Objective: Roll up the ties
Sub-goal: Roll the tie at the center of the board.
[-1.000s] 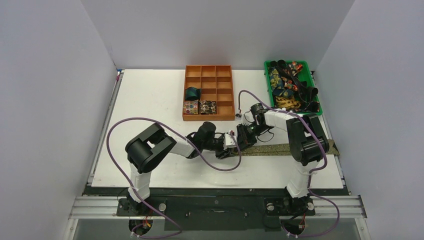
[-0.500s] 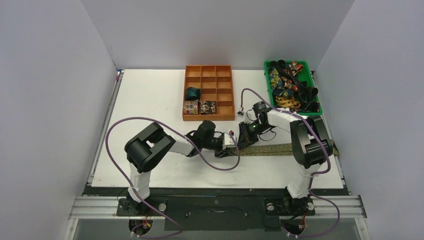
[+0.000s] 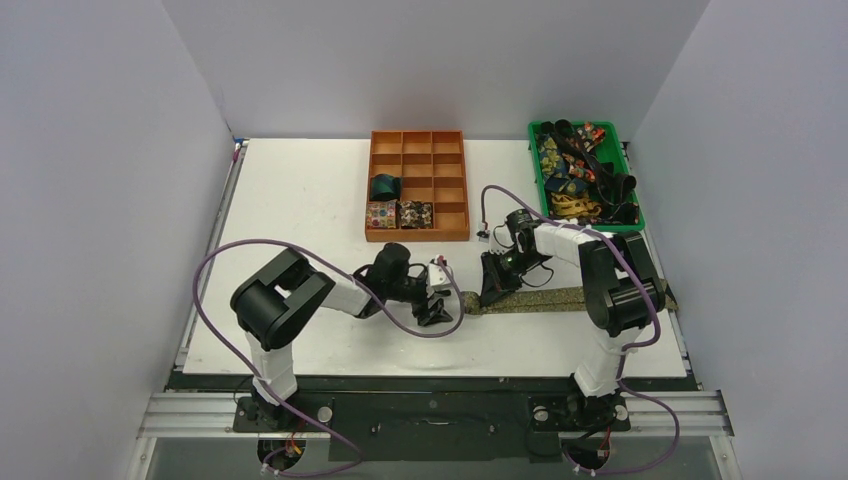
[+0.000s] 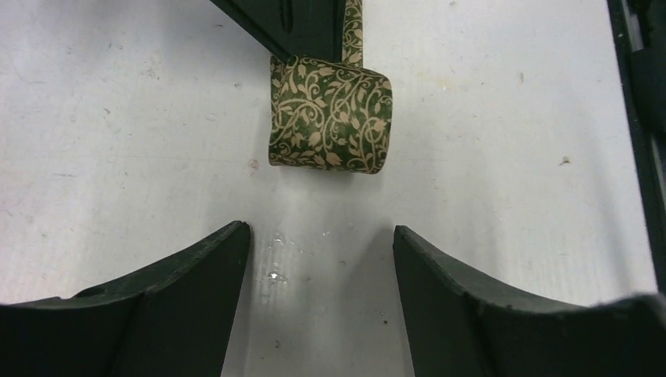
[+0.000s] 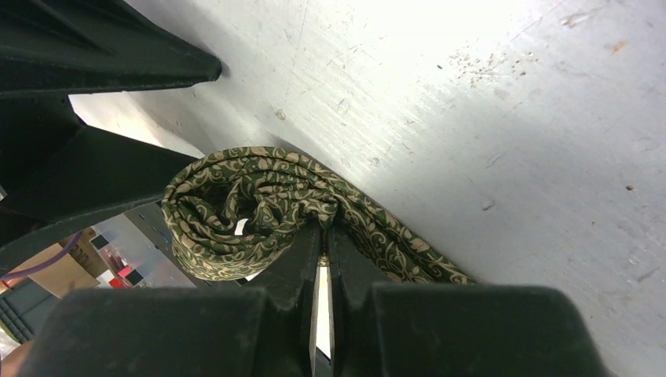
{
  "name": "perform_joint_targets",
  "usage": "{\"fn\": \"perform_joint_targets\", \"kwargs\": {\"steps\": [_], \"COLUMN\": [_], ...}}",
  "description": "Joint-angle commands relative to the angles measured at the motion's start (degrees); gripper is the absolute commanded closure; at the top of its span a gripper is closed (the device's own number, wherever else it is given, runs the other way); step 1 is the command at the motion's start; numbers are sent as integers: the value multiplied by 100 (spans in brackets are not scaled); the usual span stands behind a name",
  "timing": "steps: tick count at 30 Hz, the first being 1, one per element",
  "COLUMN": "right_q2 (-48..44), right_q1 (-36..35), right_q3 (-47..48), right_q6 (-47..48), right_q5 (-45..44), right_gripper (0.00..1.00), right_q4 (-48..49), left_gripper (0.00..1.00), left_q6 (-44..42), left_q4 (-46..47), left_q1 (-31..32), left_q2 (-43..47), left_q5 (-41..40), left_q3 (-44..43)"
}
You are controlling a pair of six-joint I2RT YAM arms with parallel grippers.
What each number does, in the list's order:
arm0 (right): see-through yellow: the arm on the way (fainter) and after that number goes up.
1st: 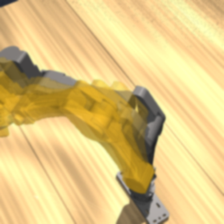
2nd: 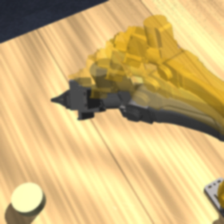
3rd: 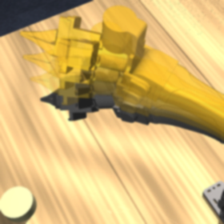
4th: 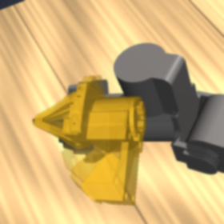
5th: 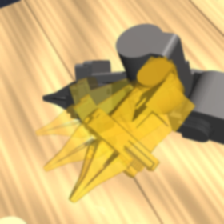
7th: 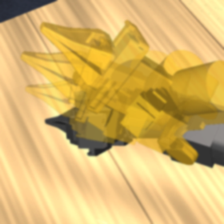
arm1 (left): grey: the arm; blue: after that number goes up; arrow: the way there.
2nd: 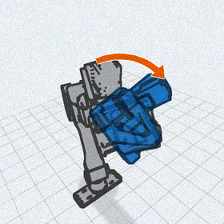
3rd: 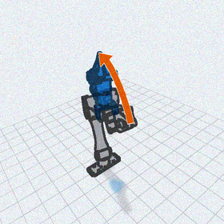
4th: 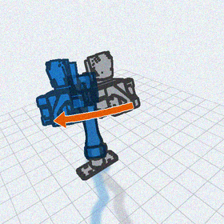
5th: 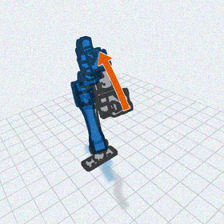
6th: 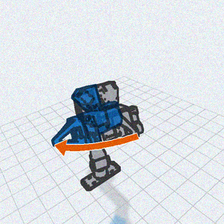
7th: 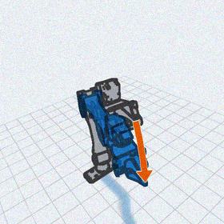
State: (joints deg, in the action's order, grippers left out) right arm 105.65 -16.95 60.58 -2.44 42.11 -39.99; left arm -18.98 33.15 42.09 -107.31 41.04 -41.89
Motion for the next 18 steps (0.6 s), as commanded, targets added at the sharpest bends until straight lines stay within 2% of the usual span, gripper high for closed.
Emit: {"fn": "perform_joint_targets", "kwargs": {"steps": [1, 6, 10, 12, 15, 18], "right_q2": [165, 236, 263, 289, 281, 285], "right_q1": [-57, -58, -48, -58, -47, -39], "right_q3": [-30, -44, -9, 11, 29, 41], "right_q6": [121, 120, 101, 122, 149, 136], "right_q5": [-780, -801, -741, -722, -728, -663], "right_gripper": [100, 100, 100, 100, 100, 100], "right_q4": [123, 156, 194, 200, 229, 253], "left_gripper": [35, 34, 34, 38, 57, 65], "left_q6": [442, 1043, 1055, 944, 835, 914], "left_q4": [405, 1101, 1391, 1356, 1269, 1207], "left_q1": [24, 169, 306, 380, 431, 502], "left_q2": [197, 19, -229, -364, -591, -793], "left_q5": [269, 181, 69, 84, 151, 183], "left_q3": [53, -181, -395, -539, -804, -1082]}}
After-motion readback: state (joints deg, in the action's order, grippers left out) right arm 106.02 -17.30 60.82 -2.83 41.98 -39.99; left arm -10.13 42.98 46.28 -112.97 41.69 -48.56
